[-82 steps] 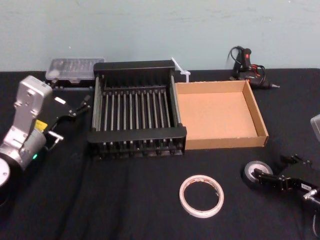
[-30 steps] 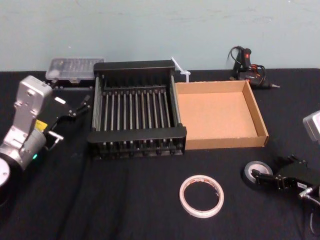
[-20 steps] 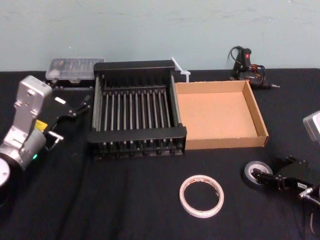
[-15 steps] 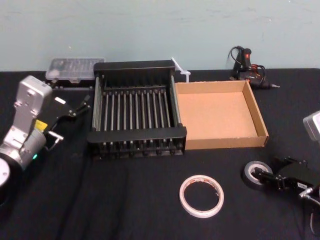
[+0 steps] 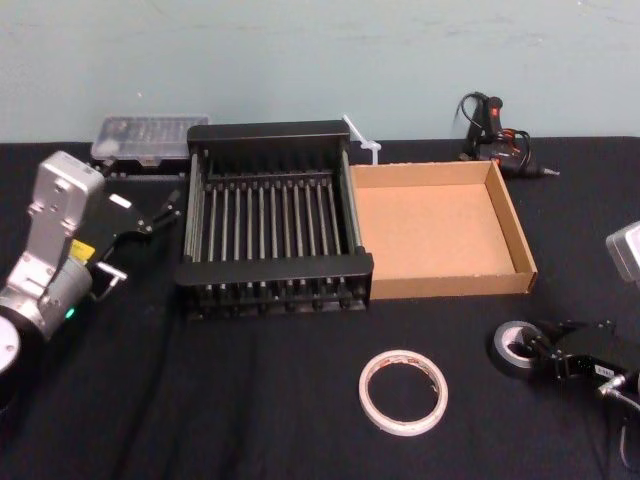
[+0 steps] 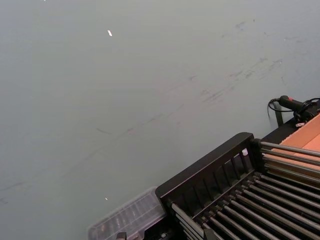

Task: Pick up the white tape and place it into the black box , Pick up the silver tape and place it into the brown box.

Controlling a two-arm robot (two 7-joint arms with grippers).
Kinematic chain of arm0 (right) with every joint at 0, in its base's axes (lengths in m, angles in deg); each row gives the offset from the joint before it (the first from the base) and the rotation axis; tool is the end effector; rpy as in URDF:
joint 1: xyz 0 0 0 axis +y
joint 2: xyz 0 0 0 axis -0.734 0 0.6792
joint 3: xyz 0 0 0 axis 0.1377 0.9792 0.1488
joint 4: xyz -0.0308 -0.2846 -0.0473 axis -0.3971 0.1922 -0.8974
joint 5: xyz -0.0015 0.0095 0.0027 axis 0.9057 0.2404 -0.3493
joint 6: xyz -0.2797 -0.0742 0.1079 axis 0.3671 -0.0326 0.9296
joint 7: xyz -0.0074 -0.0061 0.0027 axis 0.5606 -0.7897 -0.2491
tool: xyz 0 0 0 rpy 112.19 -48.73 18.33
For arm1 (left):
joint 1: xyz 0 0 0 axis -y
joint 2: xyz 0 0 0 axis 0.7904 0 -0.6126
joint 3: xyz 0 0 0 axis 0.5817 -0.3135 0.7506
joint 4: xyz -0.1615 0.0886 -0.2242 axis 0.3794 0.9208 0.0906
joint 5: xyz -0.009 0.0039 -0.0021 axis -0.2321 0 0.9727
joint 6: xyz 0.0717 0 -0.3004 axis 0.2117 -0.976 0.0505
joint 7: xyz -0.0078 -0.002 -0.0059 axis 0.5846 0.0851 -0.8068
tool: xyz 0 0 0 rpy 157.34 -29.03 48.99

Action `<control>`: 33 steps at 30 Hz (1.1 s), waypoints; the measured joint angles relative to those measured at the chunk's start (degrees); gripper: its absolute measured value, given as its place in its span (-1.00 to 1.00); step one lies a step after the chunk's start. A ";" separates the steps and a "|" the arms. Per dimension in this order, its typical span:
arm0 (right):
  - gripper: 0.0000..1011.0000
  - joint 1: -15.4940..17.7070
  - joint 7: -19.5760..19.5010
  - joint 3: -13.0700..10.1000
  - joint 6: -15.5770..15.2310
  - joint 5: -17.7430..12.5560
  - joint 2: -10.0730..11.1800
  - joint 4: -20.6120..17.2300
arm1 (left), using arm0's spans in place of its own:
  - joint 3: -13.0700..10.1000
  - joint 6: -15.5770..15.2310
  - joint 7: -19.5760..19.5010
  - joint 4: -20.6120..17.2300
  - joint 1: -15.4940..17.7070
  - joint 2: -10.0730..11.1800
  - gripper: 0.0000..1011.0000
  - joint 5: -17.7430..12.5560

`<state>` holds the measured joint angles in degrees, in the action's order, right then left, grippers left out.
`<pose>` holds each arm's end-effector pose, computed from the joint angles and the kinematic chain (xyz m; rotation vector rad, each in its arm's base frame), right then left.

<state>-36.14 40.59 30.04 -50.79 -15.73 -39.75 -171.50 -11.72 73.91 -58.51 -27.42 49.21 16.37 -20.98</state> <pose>0.2892 -0.1047 -0.2738 -0.5545 0.3003 -1.0026 0.3580 0.0826 -0.3023 0.3043 -0.2851 1.2479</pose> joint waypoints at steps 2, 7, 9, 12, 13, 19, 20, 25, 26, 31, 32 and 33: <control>-0.58 0.00 0.00 0.00 0.00 0.00 0.00 0.00 | 0.00 0.00 0.00 0.00 0.00 0.00 0.98 0.00; -0.69 0.00 0.00 0.00 0.00 0.00 0.00 0.00 | 0.00 0.00 0.00 0.00 0.00 0.00 0.98 0.00; -0.69 0.00 0.00 0.00 0.00 0.00 0.00 0.00 | 0.00 0.00 0.00 0.00 0.00 0.00 0.98 0.00; -0.69 0.00 0.00 0.00 0.00 0.00 0.00 0.00 | 0.00 0.00 0.00 0.00 0.00 0.00 0.98 0.00; -0.69 0.00 0.00 0.00 0.00 0.00 0.00 0.00 | 0.00 0.00 0.00 0.00 0.00 0.00 0.98 0.00; -0.69 0.06 0.37 -0.10 0.11 -0.06 0.07 -0.08 | 0.00 0.00 0.00 0.00 0.00 0.00 0.98 0.00; -0.69 0.15 0.68 -0.28 0.20 -0.28 0.15 -0.28 | 0.00 0.00 0.00 0.00 0.00 0.00 0.98 0.00; -0.69 0.62 1.48 -1.11 0.40 -1.76 0.48 -1.53 | 0.00 0.00 0.00 0.00 0.00 0.00 0.98 0.00; -0.69 0.68 1.57 -1.28 0.44 -2.01 0.54 -1.84 | 0.00 0.00 0.00 0.00 0.00 0.00 0.98 0.00; -0.69 0.76 1.63 -2.18 0.80 -3.51 0.68 -3.21 | 0.00 0.00 0.00 0.00 0.00 0.00 0.98 0.00; -0.69 0.63 1.56 -2.37 1.02 -3.89 0.67 -3.55 | 0.00 0.00 0.00 0.00 0.00 0.00 0.98 0.00; -0.69 0.50 1.48 -2.46 1.14 -4.08 0.64 -3.71 | 0.00 0.00 0.00 0.00 0.00 0.00 0.98 0.00</control>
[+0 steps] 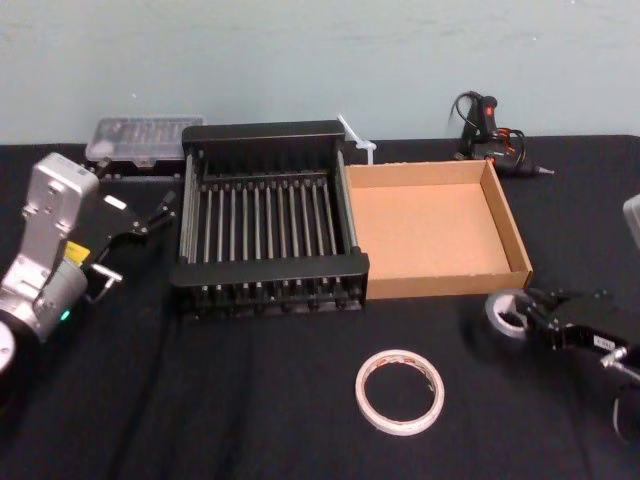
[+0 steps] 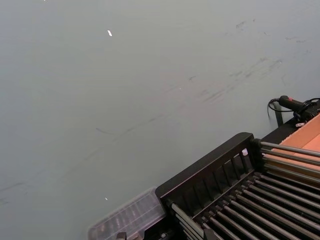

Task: Pick up the white tape and place it into the black box , Pick up the silver tape and place it into the brown box.

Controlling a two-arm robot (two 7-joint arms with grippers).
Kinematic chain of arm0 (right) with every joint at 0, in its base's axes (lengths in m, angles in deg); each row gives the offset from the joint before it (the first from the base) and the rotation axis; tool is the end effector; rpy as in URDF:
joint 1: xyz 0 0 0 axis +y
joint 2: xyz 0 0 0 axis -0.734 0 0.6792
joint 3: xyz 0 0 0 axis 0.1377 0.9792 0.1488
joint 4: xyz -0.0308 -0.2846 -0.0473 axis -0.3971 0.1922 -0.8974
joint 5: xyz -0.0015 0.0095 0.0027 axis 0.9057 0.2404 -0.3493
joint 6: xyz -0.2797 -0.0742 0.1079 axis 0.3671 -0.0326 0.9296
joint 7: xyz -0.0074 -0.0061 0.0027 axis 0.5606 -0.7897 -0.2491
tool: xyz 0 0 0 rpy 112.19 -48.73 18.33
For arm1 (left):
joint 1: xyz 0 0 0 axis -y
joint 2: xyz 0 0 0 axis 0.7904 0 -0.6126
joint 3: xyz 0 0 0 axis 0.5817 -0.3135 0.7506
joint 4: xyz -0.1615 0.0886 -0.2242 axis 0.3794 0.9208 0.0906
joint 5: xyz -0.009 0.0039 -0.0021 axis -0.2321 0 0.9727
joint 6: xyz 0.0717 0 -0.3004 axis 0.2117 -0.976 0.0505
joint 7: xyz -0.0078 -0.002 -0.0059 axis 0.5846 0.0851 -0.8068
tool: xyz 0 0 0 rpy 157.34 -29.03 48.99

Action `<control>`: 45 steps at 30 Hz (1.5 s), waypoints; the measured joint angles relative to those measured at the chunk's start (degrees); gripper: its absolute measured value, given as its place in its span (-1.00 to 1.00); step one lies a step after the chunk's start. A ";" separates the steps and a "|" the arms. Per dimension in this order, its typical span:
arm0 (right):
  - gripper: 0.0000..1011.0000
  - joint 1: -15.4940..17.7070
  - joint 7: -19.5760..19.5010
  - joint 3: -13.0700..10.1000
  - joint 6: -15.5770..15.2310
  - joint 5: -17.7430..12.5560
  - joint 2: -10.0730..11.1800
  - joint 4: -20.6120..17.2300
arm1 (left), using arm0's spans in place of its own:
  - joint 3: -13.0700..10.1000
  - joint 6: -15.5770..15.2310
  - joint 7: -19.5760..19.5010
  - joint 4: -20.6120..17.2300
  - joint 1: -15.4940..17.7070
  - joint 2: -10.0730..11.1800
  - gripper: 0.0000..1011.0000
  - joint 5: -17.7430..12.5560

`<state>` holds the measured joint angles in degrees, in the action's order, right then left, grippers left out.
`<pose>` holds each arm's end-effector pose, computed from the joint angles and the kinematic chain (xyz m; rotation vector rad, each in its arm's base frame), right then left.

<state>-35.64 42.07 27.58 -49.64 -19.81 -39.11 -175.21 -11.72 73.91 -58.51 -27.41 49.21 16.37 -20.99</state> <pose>0.2895 -0.1051 -0.2503 -0.4471 0.2799 -0.9745 0.3580 0.0826 -0.3023 0.3046 -0.2851 1.2479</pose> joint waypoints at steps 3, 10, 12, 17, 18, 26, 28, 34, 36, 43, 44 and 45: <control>-0.69 -1.00 -0.63 -0.04 0.29 -0.48 -0.36 -0.27 | 0.00 0.00 0.00 0.00 0.00 0.01 0.98 0.00; -0.69 -4.98 -2.44 1.56 0.66 0.24 -1.57 1.28 | 0.00 0.00 0.00 0.00 0.00 0.00 0.98 0.00; -0.69 -6.59 -2.90 2.24 0.88 1.08 -2.10 2.32 | 0.00 0.00 0.00 0.00 0.00 0.00 0.98 0.00; -0.69 -10.05 -3.30 3.62 1.42 2.85 -3.37 5.16 | 0.00 0.00 0.00 0.00 0.00 0.00 0.98 0.00; -0.69 -10.53 -3.31 3.80 1.47 3.10 -3.61 5.60 | 0.00 0.00 0.00 0.00 0.00 0.00 0.98 0.00; -0.69 -14.82 -3.49 5.07 1.40 4.73 -6.33 10.16 | 0.00 0.00 0.00 0.00 0.00 0.00 0.98 0.00; -0.69 -15.97 -3.62 5.42 1.34 5.31 -7.15 11.43 | 0.00 0.00 0.00 0.00 0.00 0.00 0.98 0.00; -0.69 -18.81 -3.65 6.36 1.31 6.91 -9.14 14.82 | 0.00 0.00 0.00 0.00 0.00 0.00 0.98 0.00; -0.69 -19.83 -3.50 6.72 1.36 7.54 -9.84 16.11 | 0.00 0.00 0.00 0.00 0.00 0.00 0.98 0.00; -0.69 -21.44 -3.12 7.17 1.85 8.65 -11.21 18.21 | 0.00 0.00 0.00 0.00 0.00 0.00 0.98 0.00; -0.69 -21.44 -3.14 7.16 1.85 8.65 -11.19 18.21 | 0.00 0.00 0.00 0.00 0.00 0.00 0.98 0.00; -0.69 -21.43 -3.13 7.17 1.85 8.65 -11.16 18.16 | 0.00 0.00 0.00 0.00 0.00 0.00 0.98 0.00</control>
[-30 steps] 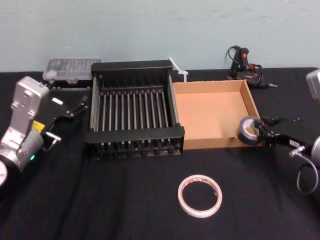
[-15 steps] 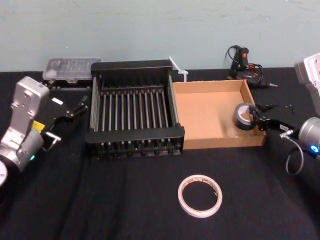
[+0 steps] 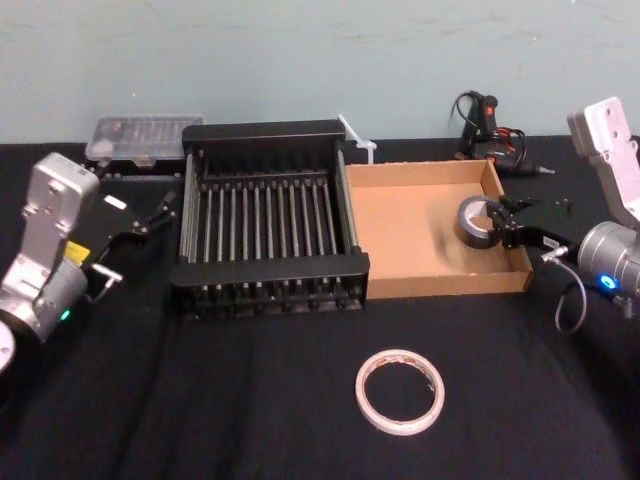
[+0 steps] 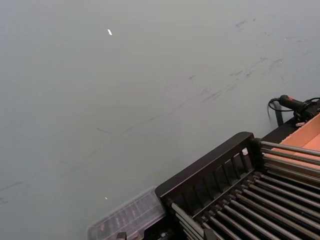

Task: Pick up the white tape and place it into the black box , Pick up the silver tape and place it into the brown box.

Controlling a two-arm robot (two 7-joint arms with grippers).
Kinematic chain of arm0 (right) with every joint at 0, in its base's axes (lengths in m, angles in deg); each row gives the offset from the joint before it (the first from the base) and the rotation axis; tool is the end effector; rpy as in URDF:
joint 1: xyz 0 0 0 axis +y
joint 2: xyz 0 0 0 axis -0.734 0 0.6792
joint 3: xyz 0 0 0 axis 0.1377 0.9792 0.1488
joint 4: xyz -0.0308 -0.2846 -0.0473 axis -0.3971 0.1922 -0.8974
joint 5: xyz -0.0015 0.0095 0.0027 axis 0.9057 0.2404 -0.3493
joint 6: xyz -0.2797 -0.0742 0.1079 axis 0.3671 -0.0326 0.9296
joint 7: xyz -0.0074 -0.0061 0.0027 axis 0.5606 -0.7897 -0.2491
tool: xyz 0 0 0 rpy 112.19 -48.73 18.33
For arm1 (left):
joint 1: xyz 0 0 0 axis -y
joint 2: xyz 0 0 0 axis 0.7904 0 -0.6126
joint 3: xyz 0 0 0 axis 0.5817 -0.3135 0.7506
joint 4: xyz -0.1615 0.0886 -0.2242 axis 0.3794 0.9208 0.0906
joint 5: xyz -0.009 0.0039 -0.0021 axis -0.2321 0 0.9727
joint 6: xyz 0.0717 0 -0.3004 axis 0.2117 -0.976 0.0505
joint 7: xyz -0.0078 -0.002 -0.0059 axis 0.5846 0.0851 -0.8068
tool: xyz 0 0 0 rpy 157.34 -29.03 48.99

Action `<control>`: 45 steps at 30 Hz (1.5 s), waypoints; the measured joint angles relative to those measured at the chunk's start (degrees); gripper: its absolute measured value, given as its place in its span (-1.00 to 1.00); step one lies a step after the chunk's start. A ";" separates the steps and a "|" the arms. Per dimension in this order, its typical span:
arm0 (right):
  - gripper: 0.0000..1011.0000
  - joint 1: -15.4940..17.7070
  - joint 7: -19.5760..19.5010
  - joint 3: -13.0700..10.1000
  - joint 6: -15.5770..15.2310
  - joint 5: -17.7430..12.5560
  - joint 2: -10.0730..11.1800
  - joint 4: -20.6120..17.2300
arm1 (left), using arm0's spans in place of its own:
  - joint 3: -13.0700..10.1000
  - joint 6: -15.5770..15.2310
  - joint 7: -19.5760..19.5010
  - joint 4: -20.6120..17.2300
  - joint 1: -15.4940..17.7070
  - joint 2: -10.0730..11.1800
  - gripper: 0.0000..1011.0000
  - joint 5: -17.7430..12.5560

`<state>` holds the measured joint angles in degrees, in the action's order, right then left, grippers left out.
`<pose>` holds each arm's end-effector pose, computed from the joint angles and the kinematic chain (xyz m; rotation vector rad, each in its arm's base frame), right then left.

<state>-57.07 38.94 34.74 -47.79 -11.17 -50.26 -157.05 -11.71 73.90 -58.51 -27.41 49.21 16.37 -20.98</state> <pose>0.3855 -0.0745 -0.2484 -0.4024 0.1748 -1.1055 0.3581 0.0827 -0.3023 0.3045 -0.2849 1.2481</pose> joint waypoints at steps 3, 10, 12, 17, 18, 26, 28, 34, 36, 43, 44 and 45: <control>-0.69 0.08 0.00 0.00 0.00 -0.01 0.08 -0.09 | 0.00 0.00 0.00 0.00 0.00 0.00 0.98 0.00; -0.69 0.20 -0.02 -0.02 -0.05 -0.07 0.20 -0.29 | 0.00 0.00 0.00 0.00 0.00 0.00 0.98 0.00; -0.69 0.23 -0.02 -0.03 -0.06 -0.08 0.21 -0.32 | 0.00 0.00 0.00 0.00 0.00 0.00 0.98 0.00; -0.45 0.27 -0.03 -0.05 -0.07 -0.16 0.25 -0.40 | 0.00 0.00 0.00 0.00 0.00 0.00 0.98 0.00; -0.41 0.27 -0.03 -0.05 -0.07 -0.16 0.25 -0.40 | 0.00 0.00 0.00 0.00 0.00 0.00 0.98 0.00; 0.15 0.31 -0.03 -0.10 -0.11 -0.22 0.29 -0.46 | -0.01 0.00 0.00 0.00 0.00 0.00 0.98 0.00; 0.23 0.32 -0.03 -0.10 -0.12 -0.23 0.30 -0.47 | 0.00 0.00 0.00 0.00 0.00 0.00 0.98 0.00; 0.64 0.36 -0.03 -0.10 -0.15 -0.27 0.33 -0.50 | 0.00 0.00 0.00 0.00 0.00 0.00 0.98 0.00; 0.72 0.37 -0.03 -0.10 -0.15 -0.28 0.33 -0.51 | 0.00 0.00 0.00 0.00 0.00 0.00 0.98 0.00; 0.98 0.37 -0.03 -0.10 -0.15 -0.28 0.34 -0.51 | 0.00 0.00 0.00 0.00 0.00 0.00 0.98 0.00; 0.98 0.54 0.17 -0.26 -0.13 -0.27 0.33 -0.77 | 0.00 0.00 0.00 0.00 0.00 0.00 0.98 0.00; 0.98 0.64 0.25 -0.35 -0.11 -0.26 0.34 -0.91 | 0.00 0.00 0.00 0.00 0.00 0.00 0.98 0.00</control>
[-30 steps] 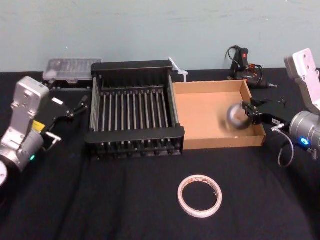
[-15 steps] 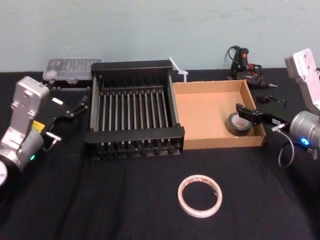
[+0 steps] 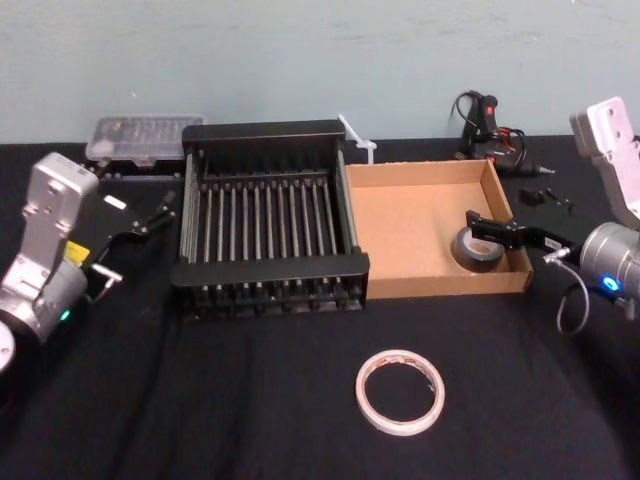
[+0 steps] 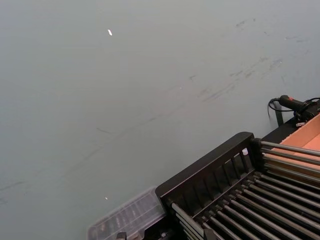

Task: Pick up the white tape and place it into the black box , Pick up the silver tape and place it into the brown box.

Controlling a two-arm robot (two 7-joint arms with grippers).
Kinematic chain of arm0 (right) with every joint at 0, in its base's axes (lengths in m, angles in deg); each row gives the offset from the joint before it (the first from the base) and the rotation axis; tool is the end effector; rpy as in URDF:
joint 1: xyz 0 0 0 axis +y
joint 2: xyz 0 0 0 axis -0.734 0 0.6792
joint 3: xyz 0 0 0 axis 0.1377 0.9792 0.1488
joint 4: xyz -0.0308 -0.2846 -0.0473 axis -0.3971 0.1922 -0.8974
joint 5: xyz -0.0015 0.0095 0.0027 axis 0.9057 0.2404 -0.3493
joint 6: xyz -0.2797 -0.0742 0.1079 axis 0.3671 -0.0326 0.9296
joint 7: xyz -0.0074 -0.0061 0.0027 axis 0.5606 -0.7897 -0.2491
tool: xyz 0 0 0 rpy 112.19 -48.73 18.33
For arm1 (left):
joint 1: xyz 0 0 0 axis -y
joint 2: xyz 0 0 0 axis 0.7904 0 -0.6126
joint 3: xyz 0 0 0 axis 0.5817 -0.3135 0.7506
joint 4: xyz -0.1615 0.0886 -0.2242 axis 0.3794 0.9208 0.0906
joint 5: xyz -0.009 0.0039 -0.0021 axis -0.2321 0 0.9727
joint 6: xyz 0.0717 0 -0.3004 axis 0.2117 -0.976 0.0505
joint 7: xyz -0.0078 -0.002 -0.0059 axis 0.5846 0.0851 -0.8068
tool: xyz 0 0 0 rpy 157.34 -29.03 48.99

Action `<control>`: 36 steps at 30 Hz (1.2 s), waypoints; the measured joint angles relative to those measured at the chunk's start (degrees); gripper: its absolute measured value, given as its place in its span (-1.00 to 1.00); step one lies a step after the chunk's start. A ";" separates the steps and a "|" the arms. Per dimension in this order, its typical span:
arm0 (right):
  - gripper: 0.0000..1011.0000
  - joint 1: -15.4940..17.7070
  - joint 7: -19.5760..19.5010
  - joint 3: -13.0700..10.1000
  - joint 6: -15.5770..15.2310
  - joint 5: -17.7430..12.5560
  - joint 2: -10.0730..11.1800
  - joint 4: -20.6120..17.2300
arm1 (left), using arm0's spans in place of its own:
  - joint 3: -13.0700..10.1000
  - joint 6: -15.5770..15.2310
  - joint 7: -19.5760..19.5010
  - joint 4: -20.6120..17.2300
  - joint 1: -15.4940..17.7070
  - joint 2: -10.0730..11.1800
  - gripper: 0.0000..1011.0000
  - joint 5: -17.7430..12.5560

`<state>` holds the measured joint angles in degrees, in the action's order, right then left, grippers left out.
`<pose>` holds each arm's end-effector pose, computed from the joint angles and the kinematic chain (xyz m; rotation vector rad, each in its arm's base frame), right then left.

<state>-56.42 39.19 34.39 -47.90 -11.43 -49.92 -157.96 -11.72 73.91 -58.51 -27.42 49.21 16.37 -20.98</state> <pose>0.3825 -0.0756 -0.2470 -0.3988 0.1746 -1.1001 0.3580 0.0826 -0.3023 0.3043 -0.2851 1.2479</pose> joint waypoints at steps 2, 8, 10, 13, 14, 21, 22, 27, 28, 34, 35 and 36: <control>0.98 0.42 0.41 -0.34 0.02 0.01 0.13 -0.64 | 0.00 0.00 0.00 0.00 0.00 0.00 0.98 0.00; 0.98 1.85 1.47 -1.06 -0.35 -0.17 0.87 -3.05 | 0.00 0.00 0.00 0.00 0.00 0.00 0.98 0.00; 0.98 2.69 1.87 -1.40 -0.69 -0.52 1.37 -4.38 | 0.00 0.00 0.00 0.00 0.00 0.00 0.98 0.00; 0.98 4.11 2.45 -1.83 -1.26 -1.04 2.35 -6.43 | 0.00 0.00 0.00 0.00 0.00 0.00 0.98 0.00; 0.98 4.49 2.61 -1.93 -1.41 -1.18 2.61 -6.97 | 0.00 0.00 0.00 0.00 0.00 0.00 0.98 0.00; 0.98 8.29 4.62 -2.39 -2.54 -2.99 5.76 -12.02 | 0.00 0.00 0.00 0.00 0.00 0.00 0.98 0.00; 0.98 9.11 5.02 -2.38 -2.57 -3.31 6.50 -12.99 | 0.00 0.00 0.00 0.00 0.00 0.00 0.98 0.00; 0.98 11.34 6.36 -1.74 -2.48 -4.13 8.64 -15.62 | 0.00 0.00 0.00 0.00 0.00 0.00 0.98 0.00; 0.98 11.34 6.36 -1.74 -2.48 -4.13 8.64 -15.62 | 0.00 0.00 0.00 0.00 0.00 0.00 0.98 0.00; 0.98 12.98 7.96 -0.42 -1.65 -4.77 10.65 -17.80 | 0.00 0.00 0.00 0.00 0.00 0.00 0.98 0.00; 0.98 13.20 8.40 -0.01 -1.38 -4.86 11.12 -18.13 | 0.00 0.00 0.00 0.00 0.00 0.00 0.98 0.00; 0.98 13.31 8.63 0.24 -1.24 -4.91 11.37 -18.31 | 0.00 0.00 0.00 0.00 0.00 0.00 0.98 0.00</control>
<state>-43.11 47.82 34.63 -49.14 -16.34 -38.55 -176.27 -11.71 73.91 -58.52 -27.41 49.21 16.37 -20.98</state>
